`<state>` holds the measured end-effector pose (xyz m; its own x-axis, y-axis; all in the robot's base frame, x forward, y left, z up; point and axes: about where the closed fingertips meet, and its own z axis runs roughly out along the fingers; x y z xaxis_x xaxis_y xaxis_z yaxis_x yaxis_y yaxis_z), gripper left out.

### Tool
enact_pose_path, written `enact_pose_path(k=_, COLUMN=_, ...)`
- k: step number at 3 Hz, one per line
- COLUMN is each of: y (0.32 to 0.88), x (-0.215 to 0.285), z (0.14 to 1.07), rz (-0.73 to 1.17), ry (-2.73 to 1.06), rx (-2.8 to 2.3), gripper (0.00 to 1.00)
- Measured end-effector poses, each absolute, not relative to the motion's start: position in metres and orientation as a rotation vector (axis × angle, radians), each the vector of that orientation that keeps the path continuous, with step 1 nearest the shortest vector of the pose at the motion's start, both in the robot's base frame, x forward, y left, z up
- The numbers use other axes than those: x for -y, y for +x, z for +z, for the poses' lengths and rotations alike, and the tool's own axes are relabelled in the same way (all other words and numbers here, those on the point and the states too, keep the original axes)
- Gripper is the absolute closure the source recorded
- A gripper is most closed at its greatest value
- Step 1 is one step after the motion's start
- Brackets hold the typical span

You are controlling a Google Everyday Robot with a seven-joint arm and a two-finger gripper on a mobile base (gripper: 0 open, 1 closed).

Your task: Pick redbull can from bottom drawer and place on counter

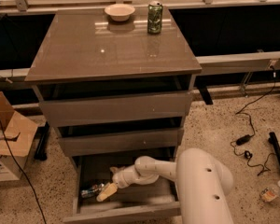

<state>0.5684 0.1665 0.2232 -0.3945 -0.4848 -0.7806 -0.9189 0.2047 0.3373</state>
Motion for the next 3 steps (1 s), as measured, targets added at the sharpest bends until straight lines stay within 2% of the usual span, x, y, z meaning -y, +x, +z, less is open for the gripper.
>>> enact_pose_path(k=2, y=0.589, x=-0.188, z=0.179, rz=0.944, ry=-1.344, rx=-2.037, gripper=0.0)
enact_pose_path(k=3, y=0.588, x=-0.205, z=0.129, rz=0.924, ry=-1.42, rx=-2.131, gripper=0.03)
